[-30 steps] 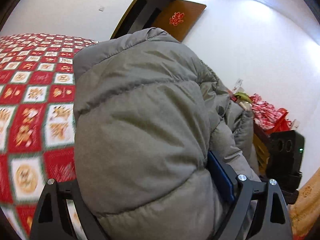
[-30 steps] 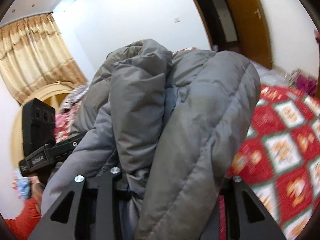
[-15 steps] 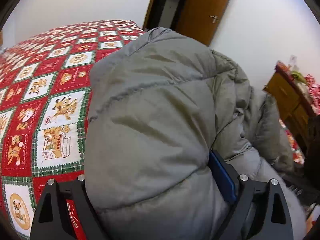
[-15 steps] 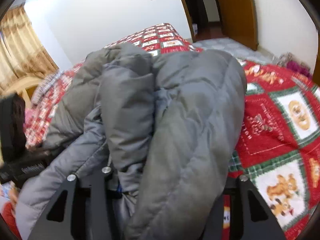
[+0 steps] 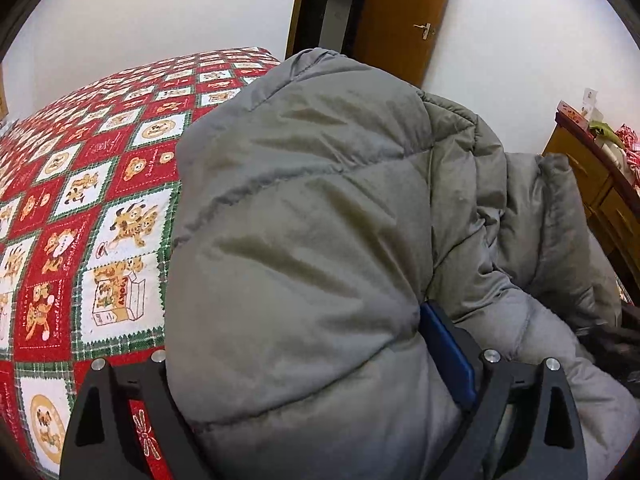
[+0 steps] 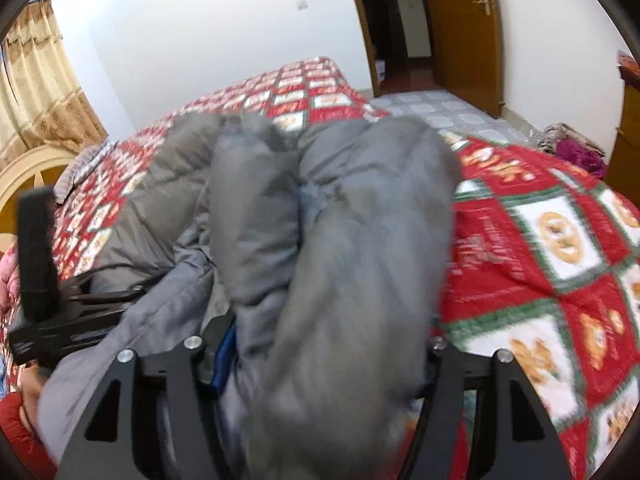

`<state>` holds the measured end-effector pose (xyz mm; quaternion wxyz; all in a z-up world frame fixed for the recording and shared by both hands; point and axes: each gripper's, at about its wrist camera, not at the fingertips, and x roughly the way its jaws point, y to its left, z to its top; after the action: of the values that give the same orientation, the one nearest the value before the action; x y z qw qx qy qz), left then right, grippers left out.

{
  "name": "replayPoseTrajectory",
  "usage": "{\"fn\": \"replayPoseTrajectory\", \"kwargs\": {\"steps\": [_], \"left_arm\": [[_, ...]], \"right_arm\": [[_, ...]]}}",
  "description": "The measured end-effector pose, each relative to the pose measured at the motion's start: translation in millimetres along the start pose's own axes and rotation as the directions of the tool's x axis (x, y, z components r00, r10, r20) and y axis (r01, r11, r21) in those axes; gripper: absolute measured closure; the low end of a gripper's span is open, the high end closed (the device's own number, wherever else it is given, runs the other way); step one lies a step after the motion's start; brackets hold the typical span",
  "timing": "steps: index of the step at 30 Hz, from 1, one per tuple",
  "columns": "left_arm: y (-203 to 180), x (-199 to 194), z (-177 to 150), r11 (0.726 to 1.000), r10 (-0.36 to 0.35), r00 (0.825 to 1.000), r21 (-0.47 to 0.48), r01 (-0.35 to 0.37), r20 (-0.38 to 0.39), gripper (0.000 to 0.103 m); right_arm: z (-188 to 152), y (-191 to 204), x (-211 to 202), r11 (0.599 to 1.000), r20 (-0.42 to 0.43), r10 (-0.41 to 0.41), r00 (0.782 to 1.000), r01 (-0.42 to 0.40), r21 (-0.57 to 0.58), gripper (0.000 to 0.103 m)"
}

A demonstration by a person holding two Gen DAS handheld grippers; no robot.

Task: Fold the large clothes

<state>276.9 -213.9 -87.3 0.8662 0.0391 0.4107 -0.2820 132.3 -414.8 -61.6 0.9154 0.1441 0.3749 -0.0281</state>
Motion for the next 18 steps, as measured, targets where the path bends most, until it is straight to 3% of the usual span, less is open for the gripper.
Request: {"fn": "replayPoseTrajectory", "kwargs": {"steps": [6,9,12,14,15,18], "left_arm": [[-5.6,-2.0,-1.3,1.000,0.017,1.000,0.024,-0.017,-0.001,0.008],[-7.6,-2.3,-1.4,0.999,0.026,1.000,0.034,-0.026,-0.001,0.008],[-11.9,-3.4,-2.2,0.998,0.043,0.999,0.053,-0.043,0.003,0.008],[-12.7,-3.6,-2.1,0.997,0.047,0.999,0.062,-0.047,0.001,0.008],[-12.8,-3.5,-2.1,0.997,0.047,0.999,0.065,-0.047,-0.001,0.008],[-15.7,-3.4,-2.9,0.995,0.049,0.999,0.087,-0.049,-0.001,0.008]], "right_arm": [[26.3,17.7,-39.6,0.983,0.128,-0.132,0.983,0.146,-0.112,0.036],[54.1,36.7,-40.1,0.971,0.174,-0.134,0.976,0.164,-0.173,0.036],[78.7,58.1,-9.6,0.966,0.116,-0.106,0.988,0.130,-0.222,0.038],[81.5,64.6,28.2,0.941,0.046,-0.191,0.981,0.196,-0.275,0.042],[78.5,62.0,45.8,0.930,0.005,-0.243,0.970,0.235,-0.285,0.052],[63.0,32.9,69.0,0.954,-0.073,-0.244,0.967,0.226,-0.196,0.056]]}}
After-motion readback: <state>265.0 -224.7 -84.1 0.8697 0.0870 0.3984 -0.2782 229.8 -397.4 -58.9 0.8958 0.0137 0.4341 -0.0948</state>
